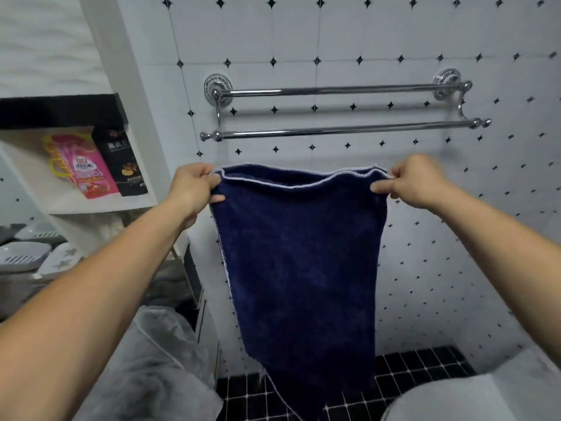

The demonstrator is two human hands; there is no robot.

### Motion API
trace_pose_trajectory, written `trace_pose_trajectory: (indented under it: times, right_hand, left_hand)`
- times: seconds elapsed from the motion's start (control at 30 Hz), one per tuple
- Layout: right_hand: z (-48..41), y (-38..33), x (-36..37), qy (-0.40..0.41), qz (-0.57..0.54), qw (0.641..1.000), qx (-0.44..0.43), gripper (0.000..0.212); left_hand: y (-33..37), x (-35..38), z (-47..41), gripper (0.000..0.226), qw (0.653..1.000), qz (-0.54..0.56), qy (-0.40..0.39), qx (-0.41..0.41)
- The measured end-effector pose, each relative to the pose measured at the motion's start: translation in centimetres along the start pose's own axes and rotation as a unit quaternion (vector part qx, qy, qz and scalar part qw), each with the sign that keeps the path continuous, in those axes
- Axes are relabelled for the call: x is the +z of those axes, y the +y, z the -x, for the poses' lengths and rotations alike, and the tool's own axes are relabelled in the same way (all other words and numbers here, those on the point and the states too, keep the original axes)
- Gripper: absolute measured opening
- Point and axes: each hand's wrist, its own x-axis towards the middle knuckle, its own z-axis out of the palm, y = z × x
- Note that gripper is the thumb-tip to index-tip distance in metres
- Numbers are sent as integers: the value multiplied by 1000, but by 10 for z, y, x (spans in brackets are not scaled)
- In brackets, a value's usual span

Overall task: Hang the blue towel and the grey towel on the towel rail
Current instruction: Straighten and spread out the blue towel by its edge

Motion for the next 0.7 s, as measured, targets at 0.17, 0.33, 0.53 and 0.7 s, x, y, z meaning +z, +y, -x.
trace_pose_trajectory:
  times: [0.17,0.33,0.53,0.7]
  right_hand:
    - [14,4,-20,-195,-101,975,-44,46]
    - [5,4,-9,18,26,998,60,40]
    - [35,-9,-15,-237,-71,967,-61,44]
    - [23,-5,-6,-52,21,998,26,41]
  left_hand:
    - [-16,-11,-2,23,999,23,17,-37]
    - [-18,5,0,24,1000,-5,5,-1]
    - [-24,-4,-6,27,998,11,51,-37]
    - [-17,-8,-7,25,999,25,43,-15]
